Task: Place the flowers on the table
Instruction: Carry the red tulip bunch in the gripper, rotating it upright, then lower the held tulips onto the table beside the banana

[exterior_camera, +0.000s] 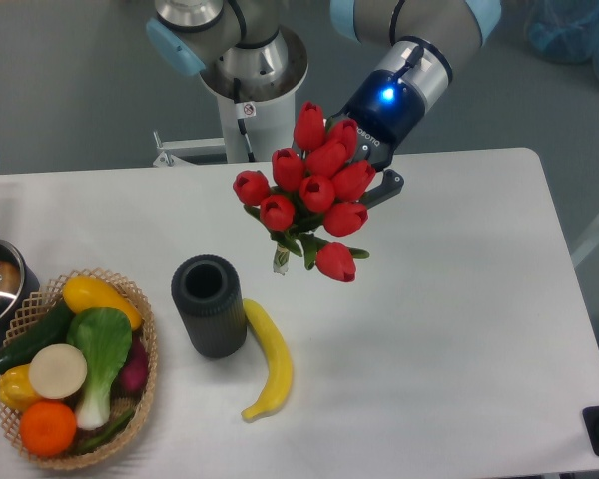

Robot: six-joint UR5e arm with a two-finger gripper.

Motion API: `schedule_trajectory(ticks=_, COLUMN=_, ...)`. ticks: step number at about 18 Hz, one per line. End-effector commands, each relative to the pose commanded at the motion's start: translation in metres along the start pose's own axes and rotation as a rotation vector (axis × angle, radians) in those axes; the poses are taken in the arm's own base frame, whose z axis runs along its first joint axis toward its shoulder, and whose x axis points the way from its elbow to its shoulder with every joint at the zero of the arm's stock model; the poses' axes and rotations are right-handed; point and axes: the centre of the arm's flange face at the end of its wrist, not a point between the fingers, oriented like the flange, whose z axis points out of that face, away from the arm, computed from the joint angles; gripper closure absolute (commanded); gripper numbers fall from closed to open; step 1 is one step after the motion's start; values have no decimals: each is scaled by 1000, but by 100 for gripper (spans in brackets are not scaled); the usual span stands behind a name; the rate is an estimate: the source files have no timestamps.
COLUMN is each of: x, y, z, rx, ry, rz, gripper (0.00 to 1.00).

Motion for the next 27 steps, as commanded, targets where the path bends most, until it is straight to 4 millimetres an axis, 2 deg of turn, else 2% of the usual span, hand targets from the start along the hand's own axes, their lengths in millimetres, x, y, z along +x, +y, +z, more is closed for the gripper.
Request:
schedule_trajectory(ticks=11, x=0, y=0, z=-8, rx=-10, ry=-22, rz=5, gripper=59)
schedule_trajectory(ticks=16, x=14, y=5, z=-12, rx=-207, ry=-121, rz=32, gripper=59)
schedule_trajectory(ticks=17, x=23, y=2, z=-17, rx=-261, ry=-156, rz=50, gripper=59)
schedule_trajectory(ticks=20, x=29, y=2, z=-27, rx=-390, ry=-237, rz=67, gripper=59)
schedule_trajectory(ticks=24, x=28, y=11, z=-39, rx=-569, ry=-337, rz=78, gripper=59)
schedule_trajectory(ticks=27, x=17, y=35, z=-52, rx=-774, ry=-425, rz=66, gripper=59)
